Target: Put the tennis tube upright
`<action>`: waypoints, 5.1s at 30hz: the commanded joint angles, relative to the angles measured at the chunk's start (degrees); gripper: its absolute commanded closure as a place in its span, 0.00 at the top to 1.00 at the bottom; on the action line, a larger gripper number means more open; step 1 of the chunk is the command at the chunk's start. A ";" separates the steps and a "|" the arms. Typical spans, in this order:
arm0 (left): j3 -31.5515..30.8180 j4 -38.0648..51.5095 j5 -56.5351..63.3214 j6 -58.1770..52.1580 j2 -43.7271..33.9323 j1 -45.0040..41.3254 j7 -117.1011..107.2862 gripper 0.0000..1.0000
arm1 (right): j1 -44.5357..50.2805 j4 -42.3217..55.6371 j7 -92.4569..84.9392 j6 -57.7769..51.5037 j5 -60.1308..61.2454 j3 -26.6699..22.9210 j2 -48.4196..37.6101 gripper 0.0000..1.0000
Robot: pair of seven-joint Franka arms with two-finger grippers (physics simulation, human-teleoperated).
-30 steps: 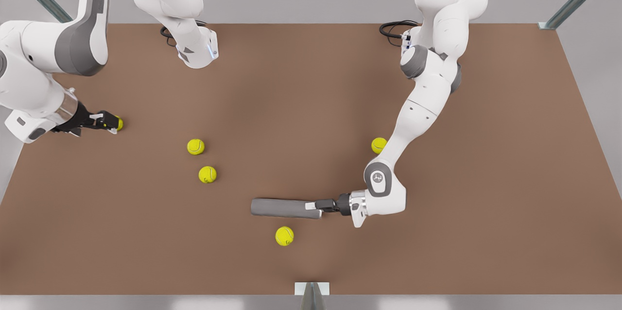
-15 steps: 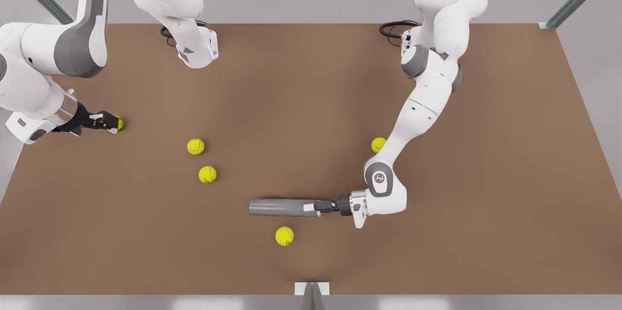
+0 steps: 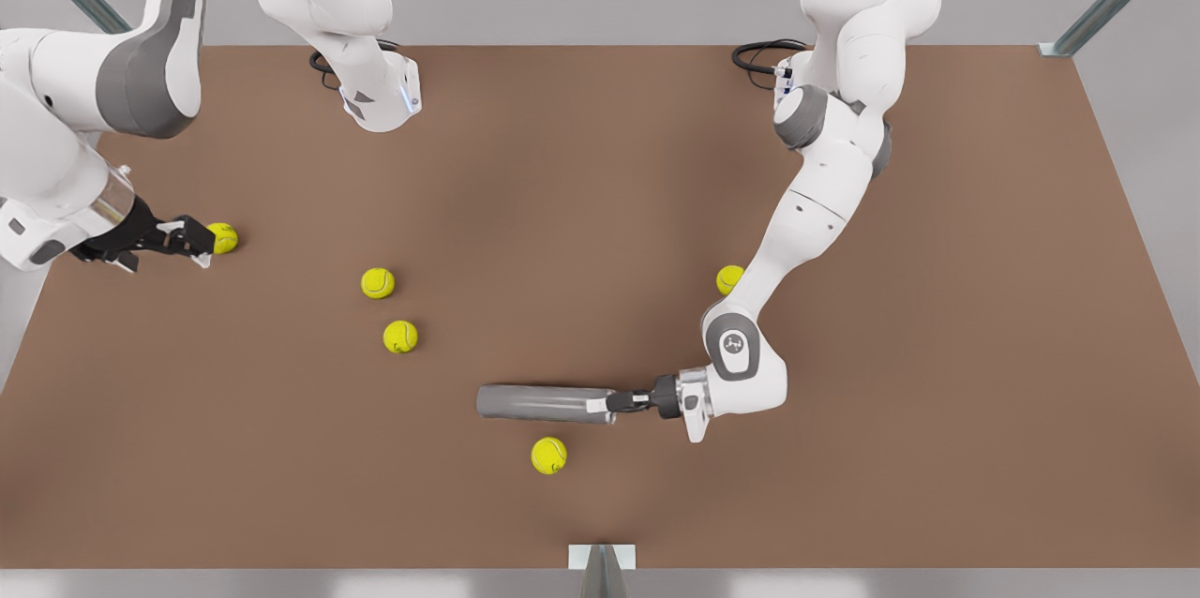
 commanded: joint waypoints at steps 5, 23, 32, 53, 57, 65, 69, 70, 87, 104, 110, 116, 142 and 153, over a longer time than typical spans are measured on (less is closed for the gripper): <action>0.35 -0.09 0.12 0.00 -0.10 0.03 -0.67 0.21 | -0.29 0.00 0.05 0.13 0.09 0.00 0.10 1.00; 0.61 -5.19 7.68 -3.34 -8.71 5.39 -17.99 0.21 | -0.12 -0.17 0.05 0.74 0.09 0.00 0.36 1.00; 0.88 -5.27 14.53 -6.76 -11.61 6.45 -26.42 0.21 | -0.55 -0.26 0.05 0.92 0.18 0.00 0.45 1.00; 2.02 -20.04 39.93 -20.13 -34.02 14.80 -42.68 0.21 | -0.03 -0.09 0.05 0.39 0.18 0.09 0.27 1.00; 2.02 -20.39 43.27 -20.65 -35.25 14.89 -42.86 0.21 | -0.73 -0.35 0.05 0.39 0.09 0.00 0.45 1.00; 2.02 -20.21 55.13 -24.96 -38.50 15.76 -44.71 0.21 | -0.91 -0.61 -0.13 -1.81 -0.53 -0.17 -0.61 1.00; 1.93 -20.30 61.46 -26.81 -40.17 15.59 -44.79 0.21 | -0.82 -0.44 -0.13 -2.25 -0.35 -0.09 -0.17 1.00; 1.93 -20.13 63.66 -28.39 -40.44 15.50 -44.88 0.21 | -0.73 -0.35 -0.13 -2.16 -0.26 -0.09 -0.17 1.00; 10.72 -19.60 79.84 -41.22 -45.80 8.30 -38.12 0.21 | -3.37 -0.61 -0.04 -2.60 3.69 0.79 -0.61 1.00; 9.67 -19.95 75.00 -41.05 -44.57 9.96 -38.38 0.21 | -3.98 -1.49 -0.04 -5.15 3.78 0.62 -0.70 1.00; 9.75 -19.78 74.65 -38.50 -41.58 10.23 -38.20 0.21 | -3.89 -1.49 -0.04 -5.06 3.78 0.62 -0.52 1.00; 9.84 -20.04 74.91 -37.70 -39.91 10.14 -38.55 0.21 | -3.98 -1.40 -0.04 -4.97 3.78 0.62 0.36 1.00; 10.10 -19.34 75.18 -37.62 -37.62 9.96 -38.03 0.99 | -3.28 0.18 0.22 3.38 3.17 0.88 0.97 1.00; 9.14 -46.05 75.97 -42.01 -77.26 17.08 -38.20 0.99 | -3.19 0.18 0.22 3.64 3.17 0.88 1.15 1.00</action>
